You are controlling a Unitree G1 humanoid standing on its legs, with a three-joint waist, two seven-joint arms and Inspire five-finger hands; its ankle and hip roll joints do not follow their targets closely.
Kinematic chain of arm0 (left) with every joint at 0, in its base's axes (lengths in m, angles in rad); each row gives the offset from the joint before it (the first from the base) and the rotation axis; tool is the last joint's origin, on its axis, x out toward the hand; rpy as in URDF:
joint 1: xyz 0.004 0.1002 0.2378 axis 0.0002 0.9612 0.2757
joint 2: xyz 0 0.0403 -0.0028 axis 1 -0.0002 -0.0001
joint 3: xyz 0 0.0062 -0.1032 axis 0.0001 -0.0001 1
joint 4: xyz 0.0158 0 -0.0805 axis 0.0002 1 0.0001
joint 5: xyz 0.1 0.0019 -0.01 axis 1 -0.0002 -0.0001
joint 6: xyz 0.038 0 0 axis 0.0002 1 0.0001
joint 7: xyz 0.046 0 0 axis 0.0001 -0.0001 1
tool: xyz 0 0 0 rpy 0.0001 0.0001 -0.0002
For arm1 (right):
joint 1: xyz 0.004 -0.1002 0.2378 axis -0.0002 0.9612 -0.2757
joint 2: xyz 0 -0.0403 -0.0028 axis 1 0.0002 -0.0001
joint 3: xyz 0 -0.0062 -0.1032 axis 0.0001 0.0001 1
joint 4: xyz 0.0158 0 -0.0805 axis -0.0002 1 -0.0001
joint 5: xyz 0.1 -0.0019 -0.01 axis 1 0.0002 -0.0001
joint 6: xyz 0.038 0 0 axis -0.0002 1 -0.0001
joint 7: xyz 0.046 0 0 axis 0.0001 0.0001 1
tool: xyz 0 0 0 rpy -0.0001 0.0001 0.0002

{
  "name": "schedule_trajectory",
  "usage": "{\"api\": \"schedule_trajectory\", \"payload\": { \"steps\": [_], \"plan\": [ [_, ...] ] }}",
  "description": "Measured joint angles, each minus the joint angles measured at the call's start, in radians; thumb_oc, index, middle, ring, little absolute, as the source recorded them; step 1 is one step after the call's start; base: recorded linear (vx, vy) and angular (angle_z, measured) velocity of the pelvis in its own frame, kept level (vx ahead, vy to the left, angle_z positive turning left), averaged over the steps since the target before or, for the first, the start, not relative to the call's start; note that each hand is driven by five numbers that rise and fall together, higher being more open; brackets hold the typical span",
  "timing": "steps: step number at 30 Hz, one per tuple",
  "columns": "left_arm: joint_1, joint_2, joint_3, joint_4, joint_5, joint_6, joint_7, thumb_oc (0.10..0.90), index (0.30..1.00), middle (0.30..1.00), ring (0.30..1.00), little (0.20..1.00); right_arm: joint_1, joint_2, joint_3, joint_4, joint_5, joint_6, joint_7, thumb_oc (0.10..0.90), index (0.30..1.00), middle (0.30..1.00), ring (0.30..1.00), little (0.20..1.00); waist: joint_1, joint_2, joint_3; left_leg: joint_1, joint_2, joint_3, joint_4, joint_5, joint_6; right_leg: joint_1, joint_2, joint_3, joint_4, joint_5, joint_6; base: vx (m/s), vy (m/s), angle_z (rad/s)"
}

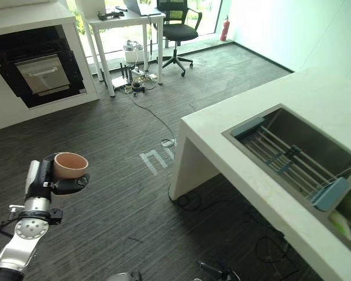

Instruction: Place the dishes in the dishwasher.

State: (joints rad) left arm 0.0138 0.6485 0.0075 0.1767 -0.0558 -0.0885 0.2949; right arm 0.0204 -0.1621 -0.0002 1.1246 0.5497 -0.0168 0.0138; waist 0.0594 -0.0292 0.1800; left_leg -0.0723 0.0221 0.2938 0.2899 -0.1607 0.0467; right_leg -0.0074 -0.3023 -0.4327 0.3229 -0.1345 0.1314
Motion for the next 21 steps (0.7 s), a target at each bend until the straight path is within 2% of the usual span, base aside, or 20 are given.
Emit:
{"api": "schedule_trajectory", "payload": {
  "steps": [2, 3, 4, 5, 7, 8, 9, 10, 11, 12, 13, 15, 16, 17, 18, 19, 20, 21],
  "plan": [
    [-0.004, 0.003, 0.037, 0.002, 0.002, 0.000, 0.004, 0.400, 0.300, 0.300, 0.300, 0.300, 0.003, -0.018, 0.002, -0.013, -0.011, 0.000, -0.003, 0.800, 0.900, 0.900, 0.900, 0.900, 0.006, 0.021, 0.001, -0.015, -0.021, 0.000, 0.029, -0.036, 0.029, 0.015, -0.025, -0.003, -0.011, 0.030, 0.013, 0.16, 0.327, 0.12],
    [-0.013, 0.003, 0.038, 0.010, 0.002, 0.000, 0.003, 0.400, 0.300, 0.300, 0.300, 0.300, 0.009, -0.027, 0.007, -0.013, -0.017, 0.001, -0.004, 0.800, 0.900, 0.900, 0.900, 0.900, 0.007, 0.031, 0.000, -0.013, -0.028, -0.003, 0.038, -0.053, 0.031, 0.020, -0.038, -0.018, 0.000, 0.040, 0.007, 0.15, 0.270, 0.20],
    [-0.018, 0.004, 0.038, 0.011, 0.002, 0.000, 0.001, 0.400, 0.300, 0.300, 0.300, 0.300, 0.015, -0.037, 0.008, -0.015, -0.018, 0.003, -0.005, 0.800, 0.900, 0.900, 0.900, 0.900, 0.011, 0.042, 0.000, -0.004, -0.035, -0.008, 0.037, -0.059, 0.042, 0.021, -0.045, -0.022, 0.014, 0.059, -0.017, 0.16, 0.241, 0.22],
    [-0.025, 0.004, 0.037, 0.011, 0.002, 0.000, 0.000, 0.400, 0.300, 0.300, 0.300, 0.300, 0.019, -0.043, 0.007, -0.015, -0.018, 0.004, -0.005, 0.800, 0.900, 0.900, 0.900, 0.900, 0.020, 0.049, 0.001, 0.006, -0.043, -0.016, 0.035, -0.055, 0.062, 0.020, -0.050, -0.022, 0.023, 0.087, -0.023, 0.13, 0.268, 0.26],
    [-0.040, -0.003, 0.033, 0.015, 0.003, -0.003, -0.004, 0.400, 0.300, 0.300, 0.300, 0.300, 0.030, -0.043, 0.004, -0.021, -0.019, 0.009, -0.007, 0.800, 0.900, 0.900, 0.900, 0.900, 0.018, 0.058, 0.003, 0.013, -0.058, -0.058, 0.028, -0.054, 0.092, 0.022, -0.037, 0.000, 0.063, 0.115, -0.007, 0.14, 0.171, 0.54],
    [-0.056, -0.018, 0.011, 0.028, 0.003, -0.006, -0.007, 0.400, 0.300, 0.300, 0.300, 0.300, 0.030, -0.051, 0.003, -0.037, -0.023, 0.008, -0.006, 0.800, 0.900, 0.900, 0.900, 0.900, -0.001, 0.076, 0.012, 0.021, -0.065, -0.102, 0.016, -0.046, 0.106, 0.003, -0.030, 0.037, 0.128, 0.127, -0.002, 0.26, 0.055, 1.30],
    [-0.100, -0.029, -0.039, 0.060, 0.003, -0.009, -0.027, 0.400, 0.300, 0.300, 0.300, 0.300, 0.046, -0.053, 0.007, -0.063, -0.040, 0.008, -0.002, 0.800, 0.900, 0.900, 0.900, 0.900, -0.035, 0.101, 0.024, 0.033, -0.067, -0.180, -0.004, -0.022, 0.105, -0.020, 0.058, 0.149, 0.214, 0.061, 0.003, 0.23, 0.029, 1.66],
    [-0.120, -0.029, -0.074, 0.075, 0.006, -0.016, -0.045, 0.400, 0.300, 0.300, 0.300, 0.300, 0.051, -0.047, 0.017, -0.075, -0.039, 0.010, 0.006, 0.800, 0.900, 0.900, 0.900, 0.900, -0.055, 0.107, 0.030, 0.056, -0.072, -0.231, -0.058, 0.013, 0.091, -0.040, 0.155, 0.238, 0.231, 0.003, 0.005, 0.27, 0.010, 2.00],
    [-0.141, -0.027, -0.106, 0.088, 0.015, -0.021, -0.070, 0.400, 0.300, 0.300, 0.300, 0.300, 0.065, -0.052, 0.038, -0.102, -0.046, 0.011, 0.020, 0.800, 0.900, 0.900, 0.900, 0.900, -0.086, 0.099, 0.035, 0.073, -0.083, -0.301, -0.108, 0.048, 0.070, -0.073, 0.277, 0.328, 0.218, -0.056, -0.001, 0.19, -0.021, 1.91],
    [-0.156, -0.022, -0.127, 0.085, 0.025, -0.022, -0.091, 0.400, 0.300, 0.300, 0.300, 0.300, 0.072, -0.055, 0.052, -0.111, -0.058, 0.009, 0.031, 0.800, 0.900, 0.900, 0.900, 0.900, -0.106, 0.075, 0.038, 0.083, -0.106, -0.323, -0.134, 0.034, 0.027, -0.119, 0.327, 0.334, 0.194, -0.069, -0.012, 0.29, -0.063, 1.51],
    [-0.156, -0.024, -0.127, 0.081, 0.026, -0.029, -0.105, 0.400, 0.300, 0.300, 0.300, 0.300, 0.064, -0.059, 0.053, -0.105, -0.058, 0.013, 0.040, 0.800, 0.900, 0.900, 0.900, 0.900, -0.102, 0.051, 0.040, 0.096, -0.127, -0.273, -0.160, 0.032, 0.035, -0.180, 0.326, 0.308, 0.180, -0.067, -0.033, 0.23, -0.070, 0.93],
    [-0.154, -0.025, -0.129, 0.085, 0.023, -0.028, -0.111, 0.400, 0.300, 0.300, 0.300, 0.300, 0.046, -0.082, 0.036, -0.090, -0.052, 0.023, 0.061, 0.800, 0.900, 0.900, 0.900, 0.900, -0.110, 0.041, 0.044, 0.108, -0.187, -0.273, -0.154, 0.017, 0.050, -0.299, 0.309, 0.305, 0.149, -0.049, -0.065, 0.34, -0.113, 0.32],
    [-0.155, -0.028, -0.129, 0.087, 0.022, -0.026, -0.111, 0.400, 0.300, 0.300, 0.300, 0.300, 0.046, -0.091, 0.010, -0.089, -0.046, 0.028, 0.069, 0.800, 0.900, 0.900, 0.900, 0.900, -0.117, 0.044, 0.047, 0.125, -0.224, -0.285, -0.150, -0.008, 0.055, -0.376, 0.301, 0.318, 0.150, -0.011, -0.068, 0.49, -0.192, 0.21],
    [-0.156, -0.036, -0.129, 0.087, 0.022, -0.026, -0.110, 0.400, 0.300, 0.300, 0.300, 0.300, 0.046, -0.098, 0.004, -0.084, -0.049, 0.032, 0.068, 0.800, 0.900, 0.900, 0.900, 0.900, -0.124, 0.053, 0.054, 0.140, -0.238, -0.291, -0.139, -0.023, 0.078, -0.414, 0.298, 0.317, 0.154, 0.021, -0.073, 0.46, -0.197, 0.30],
    [-0.159, -0.040, -0.134, 0.087, 0.020, -0.026, -0.111, 0.400, 0.300, 0.300, 0.300, 0.300, 0.045, -0.100, -0.001, -0.046, -0.058, 0.031, 0.069, 0.800, 0.900, 0.900, 0.900, 0.900, -0.140, 0.055, 0.057, 0.144, -0.251, -0.317, -0.107, -0.048, 0.106, -0.448, 0.305, 0.318, 0.142, 0.056, -0.056, 0.34, -0.161, 1.05],
    [-0.178, -0.048, -0.160, 0.084, 0.007, -0.025, -0.112, 0.400, 0.300, 0.300, 0.300, 0.300, 0.062, -0.085, -0.002, 0.040, -0.068, 0.059, 0.065, 0.800, 0.900, 0.900, 0.900, 0.900, -0.171, 0.055, 0.061, 0.191, -0.264, -0.395, -0.073, -0.095, 0.113, -0.469, 0.302, 0.278, 0.074, 0.099, -0.070, 0.16, -0.081, 1.17],
    [-0.173, -0.048, -0.165, 0.079, -0.013, -0.024, -0.113, 0.400, 0.300, 0.300, 0.300, 0.300, 0.088, -0.078, 0.010, 0.062, -0.081, 0.082, 0.069, 0.800, 0.900, 0.900, 0.900, 0.900, -0.165, 0.051, 0.060, 0.241, -0.261, -0.381, -0.084, -0.095, 0.109, -0.459, 0.321, 0.238, 0.056, 0.128, -0.140, 0.48, -0.272, 1.02],
    [-0.165, -0.041, -0.165, 0.079, -0.017, -0.021, -0.111, 0.400, 0.300, 0.300, 0.300, 0.300, 0.118, -0.076, 0.022, 0.063, -0.083, 0.088, 0.070, 0.800, 0.900, 0.900, 0.900, 0.900, -0.158, 0.026, 0.056, 0.261, -0.282, -0.350, -0.047, -0.105, 0.089, -0.409, 0.336, 0.224, 0.000, 0.239, -0.245, 0.53, -0.282, 0.31]
  ]
}}
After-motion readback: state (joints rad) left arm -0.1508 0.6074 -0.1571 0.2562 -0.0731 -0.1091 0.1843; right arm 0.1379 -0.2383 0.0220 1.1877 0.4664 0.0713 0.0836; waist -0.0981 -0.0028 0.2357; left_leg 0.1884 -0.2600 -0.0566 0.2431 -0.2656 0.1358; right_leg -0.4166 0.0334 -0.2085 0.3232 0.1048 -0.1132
